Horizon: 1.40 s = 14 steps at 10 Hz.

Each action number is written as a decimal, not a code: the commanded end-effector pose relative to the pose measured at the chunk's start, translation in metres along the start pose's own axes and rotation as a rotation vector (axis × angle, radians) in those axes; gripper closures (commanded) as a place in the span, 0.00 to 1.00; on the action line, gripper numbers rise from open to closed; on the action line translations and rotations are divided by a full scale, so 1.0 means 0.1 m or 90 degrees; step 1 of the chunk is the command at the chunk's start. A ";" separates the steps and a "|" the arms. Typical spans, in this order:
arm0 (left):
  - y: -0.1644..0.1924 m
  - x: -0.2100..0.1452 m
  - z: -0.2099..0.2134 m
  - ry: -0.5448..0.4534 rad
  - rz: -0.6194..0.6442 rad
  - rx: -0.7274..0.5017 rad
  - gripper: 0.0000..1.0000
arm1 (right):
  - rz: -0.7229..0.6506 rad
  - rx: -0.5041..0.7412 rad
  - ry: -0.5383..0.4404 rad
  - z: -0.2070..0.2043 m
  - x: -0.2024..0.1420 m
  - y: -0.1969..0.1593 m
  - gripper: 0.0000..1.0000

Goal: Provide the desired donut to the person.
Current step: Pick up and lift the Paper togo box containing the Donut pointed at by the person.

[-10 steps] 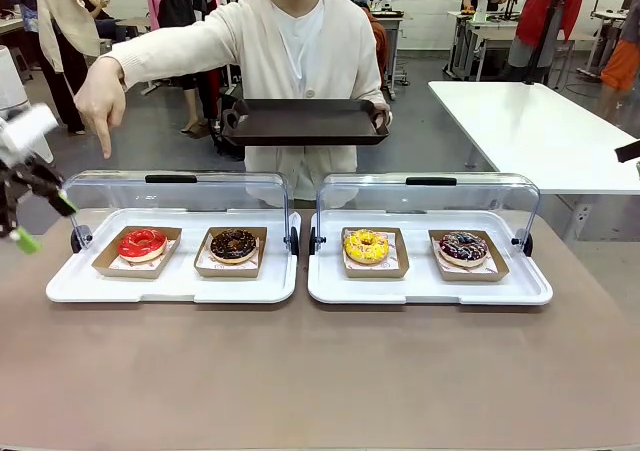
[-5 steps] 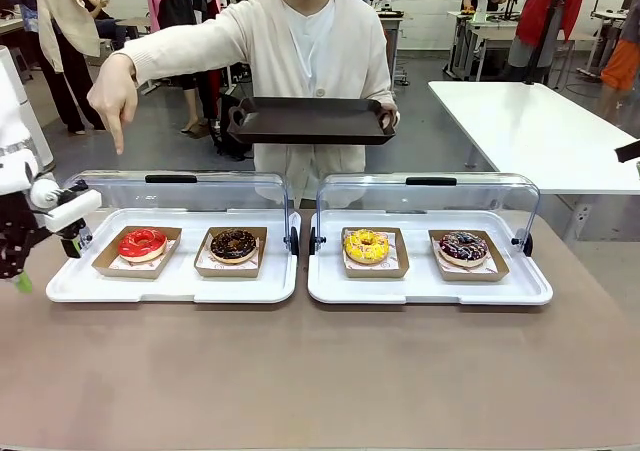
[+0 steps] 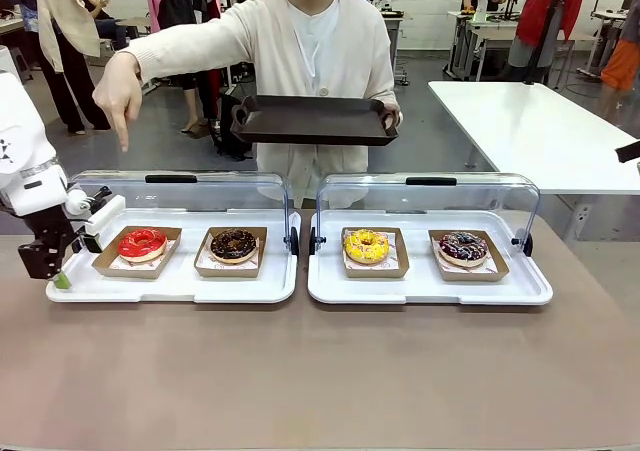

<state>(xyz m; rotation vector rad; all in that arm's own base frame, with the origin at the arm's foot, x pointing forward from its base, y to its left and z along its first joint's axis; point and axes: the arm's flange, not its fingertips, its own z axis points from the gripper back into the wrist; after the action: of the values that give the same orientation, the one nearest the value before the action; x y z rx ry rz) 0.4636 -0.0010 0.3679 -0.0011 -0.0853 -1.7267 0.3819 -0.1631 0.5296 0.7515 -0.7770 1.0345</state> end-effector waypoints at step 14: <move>0.31 -0.04 -0.40 -0.019 -0.021 0.024 0.54 | 0.000 0.001 -0.009 -0.01 0.00 0.00 0.00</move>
<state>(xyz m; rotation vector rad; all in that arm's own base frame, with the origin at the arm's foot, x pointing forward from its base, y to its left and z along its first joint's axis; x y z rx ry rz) 0.4932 -0.0061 0.3338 -0.0001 -0.1093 -1.7344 0.3819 -0.1633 0.5295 0.7514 -0.7769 1.0340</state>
